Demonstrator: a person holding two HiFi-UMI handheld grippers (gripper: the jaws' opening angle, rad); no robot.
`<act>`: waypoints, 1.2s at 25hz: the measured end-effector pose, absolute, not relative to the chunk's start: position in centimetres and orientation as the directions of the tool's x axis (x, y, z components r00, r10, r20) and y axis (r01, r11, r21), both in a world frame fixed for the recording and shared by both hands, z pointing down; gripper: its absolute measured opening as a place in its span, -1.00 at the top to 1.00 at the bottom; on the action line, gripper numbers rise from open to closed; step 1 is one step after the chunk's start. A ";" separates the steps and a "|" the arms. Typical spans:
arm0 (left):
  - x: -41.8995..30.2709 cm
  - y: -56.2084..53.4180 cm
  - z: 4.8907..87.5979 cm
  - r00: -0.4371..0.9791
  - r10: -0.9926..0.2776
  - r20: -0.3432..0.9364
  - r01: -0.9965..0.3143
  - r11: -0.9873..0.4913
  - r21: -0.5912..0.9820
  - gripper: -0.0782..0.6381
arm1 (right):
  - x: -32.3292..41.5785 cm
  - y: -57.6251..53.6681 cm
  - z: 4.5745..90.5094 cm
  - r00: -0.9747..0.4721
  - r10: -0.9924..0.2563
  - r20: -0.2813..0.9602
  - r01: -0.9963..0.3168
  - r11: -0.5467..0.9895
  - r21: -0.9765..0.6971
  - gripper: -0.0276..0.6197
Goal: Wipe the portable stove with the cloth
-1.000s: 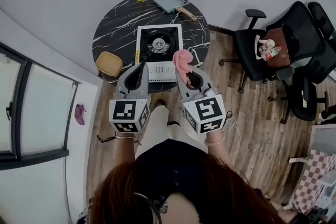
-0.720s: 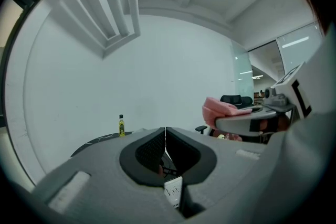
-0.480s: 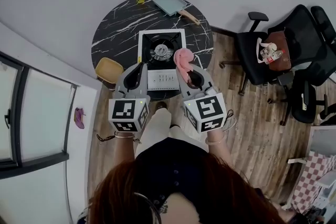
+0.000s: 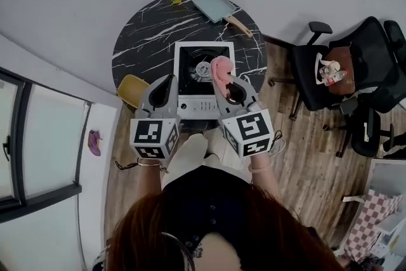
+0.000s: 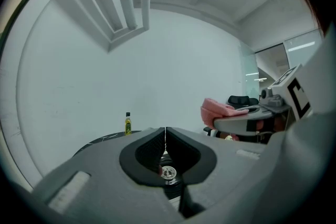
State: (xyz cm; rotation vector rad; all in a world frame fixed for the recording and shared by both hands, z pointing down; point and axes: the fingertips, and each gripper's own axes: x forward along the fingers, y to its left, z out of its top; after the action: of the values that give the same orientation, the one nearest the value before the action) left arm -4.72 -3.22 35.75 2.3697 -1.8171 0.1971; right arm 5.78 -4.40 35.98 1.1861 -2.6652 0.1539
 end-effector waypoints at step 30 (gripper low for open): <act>-12.0 -14.9 39.9 0.310 -0.912 0.270 -0.950 -0.288 0.118 0.74 | -3.0 -17.7 41.4 -0.672 -0.596 0.439 -0.608 0.783 0.130 0.80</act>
State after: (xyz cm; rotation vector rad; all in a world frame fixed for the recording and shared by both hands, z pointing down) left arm -11.97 -14.87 39.85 2.3229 -1.6943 0.2181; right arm -2.99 -17.69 41.39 0.9033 -2.5086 0.0371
